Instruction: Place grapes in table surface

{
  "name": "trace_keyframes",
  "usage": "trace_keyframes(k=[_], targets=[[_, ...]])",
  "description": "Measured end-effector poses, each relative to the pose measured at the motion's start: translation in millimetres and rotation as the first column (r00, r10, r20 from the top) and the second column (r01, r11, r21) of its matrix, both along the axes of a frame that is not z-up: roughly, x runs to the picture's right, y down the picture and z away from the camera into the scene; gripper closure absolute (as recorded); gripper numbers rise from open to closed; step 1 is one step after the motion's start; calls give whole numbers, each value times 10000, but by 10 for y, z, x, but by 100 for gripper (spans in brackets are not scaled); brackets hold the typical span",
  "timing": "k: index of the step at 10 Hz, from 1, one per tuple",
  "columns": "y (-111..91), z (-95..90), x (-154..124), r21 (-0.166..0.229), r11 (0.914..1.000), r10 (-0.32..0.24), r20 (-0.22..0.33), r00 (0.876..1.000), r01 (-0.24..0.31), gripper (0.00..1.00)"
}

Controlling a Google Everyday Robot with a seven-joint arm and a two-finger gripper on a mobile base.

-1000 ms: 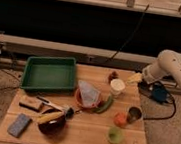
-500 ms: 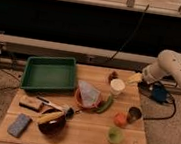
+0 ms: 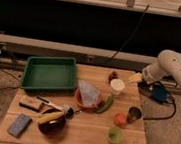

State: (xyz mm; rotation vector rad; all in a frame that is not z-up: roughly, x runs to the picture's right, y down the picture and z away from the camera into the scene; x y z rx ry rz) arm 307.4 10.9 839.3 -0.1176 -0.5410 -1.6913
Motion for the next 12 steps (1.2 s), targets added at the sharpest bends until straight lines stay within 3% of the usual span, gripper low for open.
trace_keyframes(k=[6,10,12], targets=[[-72,-60,-56,31,10000,-79,95,9999,79,20],[-642,-339,-594,222,9997,-43,229,9997,37,20],[-877,-333,-822,342,9994,-54,51,10000,52,20]])
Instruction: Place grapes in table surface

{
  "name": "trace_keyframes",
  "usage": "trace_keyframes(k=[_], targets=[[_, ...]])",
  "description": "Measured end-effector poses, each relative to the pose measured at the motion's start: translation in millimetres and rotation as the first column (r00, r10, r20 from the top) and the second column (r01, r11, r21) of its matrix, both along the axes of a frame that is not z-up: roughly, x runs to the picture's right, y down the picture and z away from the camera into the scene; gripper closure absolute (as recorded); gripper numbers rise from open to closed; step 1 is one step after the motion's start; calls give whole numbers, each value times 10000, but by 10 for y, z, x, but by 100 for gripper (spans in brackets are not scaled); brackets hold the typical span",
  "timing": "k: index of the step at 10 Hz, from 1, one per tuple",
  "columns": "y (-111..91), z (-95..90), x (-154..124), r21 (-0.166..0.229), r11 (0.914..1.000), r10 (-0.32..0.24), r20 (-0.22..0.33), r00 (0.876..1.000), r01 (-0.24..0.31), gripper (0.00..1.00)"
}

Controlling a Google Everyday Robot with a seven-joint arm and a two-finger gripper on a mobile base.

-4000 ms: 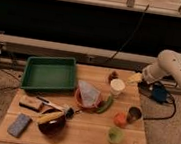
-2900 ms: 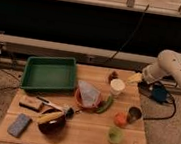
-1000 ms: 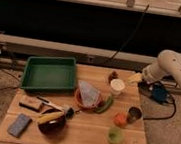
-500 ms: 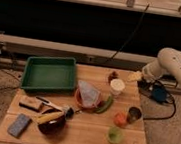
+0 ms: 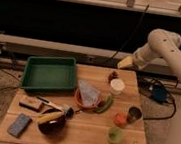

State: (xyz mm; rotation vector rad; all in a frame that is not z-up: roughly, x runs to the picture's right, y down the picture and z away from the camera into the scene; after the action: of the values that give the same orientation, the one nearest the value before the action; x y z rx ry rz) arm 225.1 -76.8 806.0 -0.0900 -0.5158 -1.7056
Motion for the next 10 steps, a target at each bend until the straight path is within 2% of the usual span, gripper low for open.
trace_keyframes(k=[3,10], targets=[[-58,102,-34,314,9995,-48,-51,10000,49,20],[-30,148,-51,318,9994,-115,18,9999,114,20]])
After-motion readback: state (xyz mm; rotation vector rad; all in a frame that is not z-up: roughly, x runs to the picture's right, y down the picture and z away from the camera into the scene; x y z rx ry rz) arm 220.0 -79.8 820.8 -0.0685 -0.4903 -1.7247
